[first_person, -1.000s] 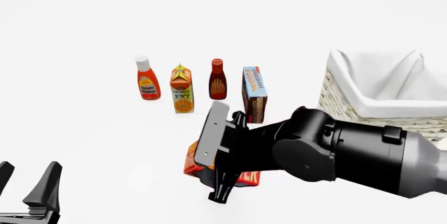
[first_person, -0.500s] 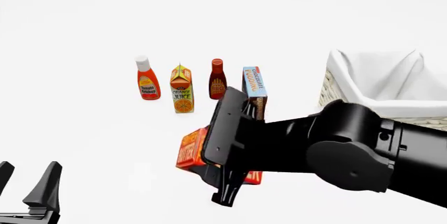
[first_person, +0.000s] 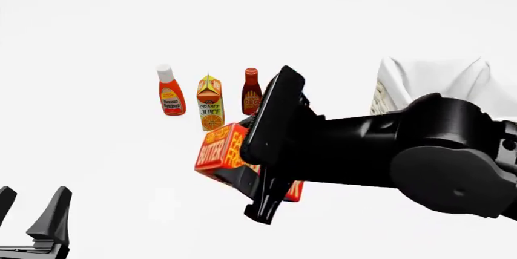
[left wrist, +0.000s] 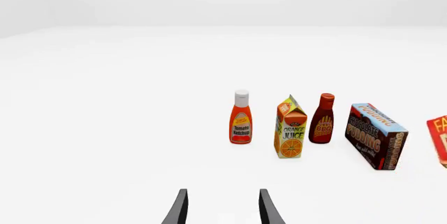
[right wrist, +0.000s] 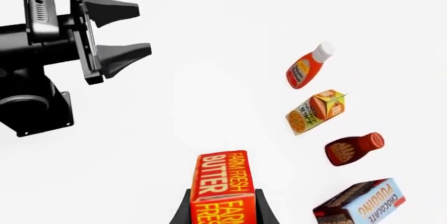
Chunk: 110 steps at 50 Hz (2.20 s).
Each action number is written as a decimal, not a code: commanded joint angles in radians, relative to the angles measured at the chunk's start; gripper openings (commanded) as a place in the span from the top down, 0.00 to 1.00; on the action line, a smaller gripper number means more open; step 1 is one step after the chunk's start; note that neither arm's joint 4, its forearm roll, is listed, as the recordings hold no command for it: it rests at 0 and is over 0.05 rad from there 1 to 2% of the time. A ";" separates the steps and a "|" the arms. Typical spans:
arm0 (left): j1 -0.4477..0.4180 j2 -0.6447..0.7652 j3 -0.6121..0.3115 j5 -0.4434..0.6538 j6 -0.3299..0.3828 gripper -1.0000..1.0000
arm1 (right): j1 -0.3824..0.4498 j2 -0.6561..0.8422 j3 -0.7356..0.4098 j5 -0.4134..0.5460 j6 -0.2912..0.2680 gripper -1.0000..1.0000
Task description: Pick the butter and place it in the basket.
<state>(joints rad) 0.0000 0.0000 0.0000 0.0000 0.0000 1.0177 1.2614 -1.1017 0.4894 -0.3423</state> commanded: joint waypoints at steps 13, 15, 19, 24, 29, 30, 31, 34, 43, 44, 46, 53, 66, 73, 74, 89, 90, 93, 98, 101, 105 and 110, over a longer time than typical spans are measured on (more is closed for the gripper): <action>0.000 0.000 0.000 0.000 0.000 0.00 | 0.010 -0.034 -0.208 0.077 0.215 1.00; 0.000 0.000 0.000 0.000 0.000 0.00 | 0.022 -0.037 -0.217 0.090 0.246 1.00; 0.000 0.000 0.000 0.000 0.000 0.00 | 0.005 -0.028 -0.247 0.092 0.295 1.00; 0.000 0.000 0.000 0.000 0.000 0.00 | 0.037 -0.064 -0.244 0.086 0.382 1.00; 0.000 0.000 0.000 0.000 0.000 0.00 | 0.043 -0.086 -0.251 0.066 0.472 1.00; 0.000 0.000 0.000 0.000 0.000 0.00 | 0.052 -0.095 -0.247 0.062 0.488 1.00; 0.000 0.000 0.000 0.000 0.000 0.00 | 0.041 -0.096 -0.249 0.052 0.504 1.00; 0.000 0.000 0.000 0.000 0.000 0.00 | 0.038 -0.108 -0.238 0.027 0.554 1.00; 0.000 0.000 0.000 0.000 0.000 0.00 | 0.001 -0.106 -0.225 -0.014 0.623 1.00; 0.000 0.000 0.000 0.000 0.000 0.00 | -0.008 -0.103 -0.225 -0.017 0.630 1.00; 0.000 0.000 0.000 0.000 0.000 0.00 | -0.019 -0.107 -0.217 -0.032 0.656 1.00; 0.000 0.000 0.000 0.000 0.000 0.00 | -0.071 -0.096 -0.203 -0.086 0.732 1.00; 0.000 0.000 0.000 0.000 0.000 0.00 | -0.150 -0.088 -0.147 -0.180 0.853 1.00; 0.000 0.000 0.000 0.000 0.000 0.00 | -0.192 -0.090 -0.128 -0.228 0.945 1.00; 0.000 0.000 0.000 0.000 0.000 0.00 | -0.209 -0.095 -0.130 -0.228 0.960 1.00; 0.000 0.000 0.000 0.000 0.000 0.00 | -0.317 -0.145 -0.170 -0.177 1.067 1.00; 0.000 0.000 0.000 0.000 0.000 0.00 | -0.342 -0.152 -0.167 -0.170 1.079 1.00; 0.000 0.000 0.000 0.000 0.000 0.00 | -0.406 -0.168 -0.162 -0.152 1.110 1.00; 0.000 0.000 0.000 0.000 0.000 0.00 | -0.423 -0.185 -0.169 -0.125 1.121 1.00; 0.000 0.000 0.000 0.000 0.000 0.00 | -0.448 -0.198 -0.162 -0.115 1.131 1.00; 0.000 0.000 0.000 0.000 0.000 0.00 | -0.486 -0.213 -0.143 -0.111 1.161 1.00; 0.000 0.000 0.000 0.000 0.000 0.00 | -0.528 -0.240 -0.112 -0.111 1.220 1.00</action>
<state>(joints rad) 0.0000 0.0000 0.0000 0.0000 0.0000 0.5708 1.0719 -1.2289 0.3699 0.7908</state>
